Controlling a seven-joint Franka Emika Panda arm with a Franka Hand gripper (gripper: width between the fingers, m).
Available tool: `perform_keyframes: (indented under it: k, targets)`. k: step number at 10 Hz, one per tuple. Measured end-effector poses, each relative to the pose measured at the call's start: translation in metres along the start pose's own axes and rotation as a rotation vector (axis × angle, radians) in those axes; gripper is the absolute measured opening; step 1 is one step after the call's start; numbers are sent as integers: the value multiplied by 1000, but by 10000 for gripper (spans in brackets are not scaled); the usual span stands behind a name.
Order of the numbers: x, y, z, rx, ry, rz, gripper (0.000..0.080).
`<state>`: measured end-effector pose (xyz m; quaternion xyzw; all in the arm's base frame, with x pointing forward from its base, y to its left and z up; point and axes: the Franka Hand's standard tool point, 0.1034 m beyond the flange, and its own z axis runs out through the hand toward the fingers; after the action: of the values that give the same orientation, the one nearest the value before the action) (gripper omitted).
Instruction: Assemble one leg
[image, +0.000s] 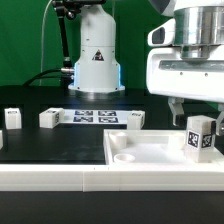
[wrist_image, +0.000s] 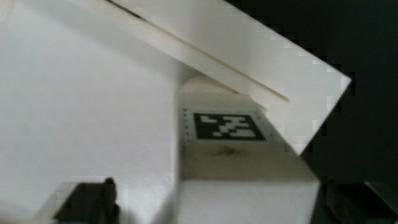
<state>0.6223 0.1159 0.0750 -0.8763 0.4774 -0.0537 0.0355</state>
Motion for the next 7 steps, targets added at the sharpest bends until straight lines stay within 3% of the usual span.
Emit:
perform_keyframes:
  k: [7]
  targets:
    - [-2, -4, -1, 3, 2, -706, 649]
